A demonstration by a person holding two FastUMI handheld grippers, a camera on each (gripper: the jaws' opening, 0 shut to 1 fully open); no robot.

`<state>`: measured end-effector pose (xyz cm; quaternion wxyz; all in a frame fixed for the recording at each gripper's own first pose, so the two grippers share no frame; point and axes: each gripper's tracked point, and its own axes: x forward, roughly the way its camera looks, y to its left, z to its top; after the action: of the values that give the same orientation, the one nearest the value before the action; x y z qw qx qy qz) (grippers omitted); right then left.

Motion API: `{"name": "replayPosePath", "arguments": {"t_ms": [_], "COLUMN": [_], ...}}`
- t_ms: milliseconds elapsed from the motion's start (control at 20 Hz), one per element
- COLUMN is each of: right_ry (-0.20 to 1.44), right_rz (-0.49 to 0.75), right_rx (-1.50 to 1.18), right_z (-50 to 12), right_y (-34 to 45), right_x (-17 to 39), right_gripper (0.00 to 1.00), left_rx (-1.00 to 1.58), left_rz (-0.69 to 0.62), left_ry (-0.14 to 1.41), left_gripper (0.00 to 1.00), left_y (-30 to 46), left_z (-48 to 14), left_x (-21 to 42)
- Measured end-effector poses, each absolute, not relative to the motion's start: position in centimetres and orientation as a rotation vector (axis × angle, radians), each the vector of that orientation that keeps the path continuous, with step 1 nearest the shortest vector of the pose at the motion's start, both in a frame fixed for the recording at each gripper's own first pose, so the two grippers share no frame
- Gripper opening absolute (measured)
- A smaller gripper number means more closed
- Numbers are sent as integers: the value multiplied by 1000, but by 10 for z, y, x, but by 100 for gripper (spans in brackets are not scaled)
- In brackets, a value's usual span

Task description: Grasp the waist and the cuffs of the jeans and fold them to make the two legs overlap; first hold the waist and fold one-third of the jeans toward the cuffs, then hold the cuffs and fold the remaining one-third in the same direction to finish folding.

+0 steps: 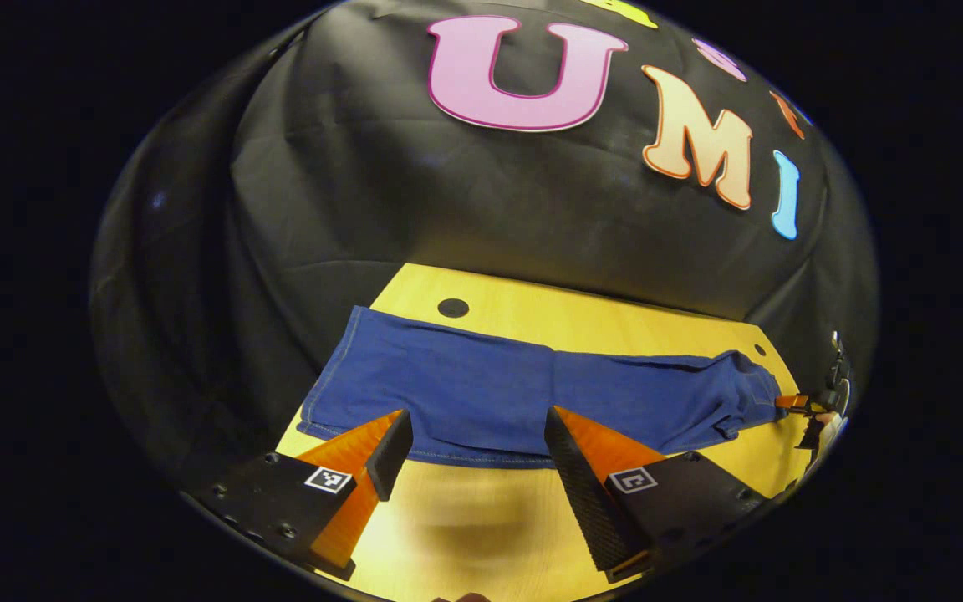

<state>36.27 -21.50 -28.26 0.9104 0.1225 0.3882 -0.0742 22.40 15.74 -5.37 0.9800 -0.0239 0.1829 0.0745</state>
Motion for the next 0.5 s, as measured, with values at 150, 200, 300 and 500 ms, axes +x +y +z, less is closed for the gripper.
{"name": "replayPosePath", "arguments": {"t_ms": [150,200,300,500], "right_ry": [774,762,771,774], "right_rz": [-150,-137,-128,-119], "right_rx": [225,218,213,138], "right_z": [-283,-282,-285,-291], "right_y": [-212,-209,-207,-200], "right_x": [361,362,361,358], "right_gripper": [81,77,69,51], "left_rx": [-58,-62,-70,-66], "left_rz": [124,117,99,73], "left_ry": [392,400,408,405], "left_gripper": [95,96,95,95], "left_y": [141,138,131,127], "left_z": [-65,-69,-71,-70], "left_x": [219,217,215,214]}}
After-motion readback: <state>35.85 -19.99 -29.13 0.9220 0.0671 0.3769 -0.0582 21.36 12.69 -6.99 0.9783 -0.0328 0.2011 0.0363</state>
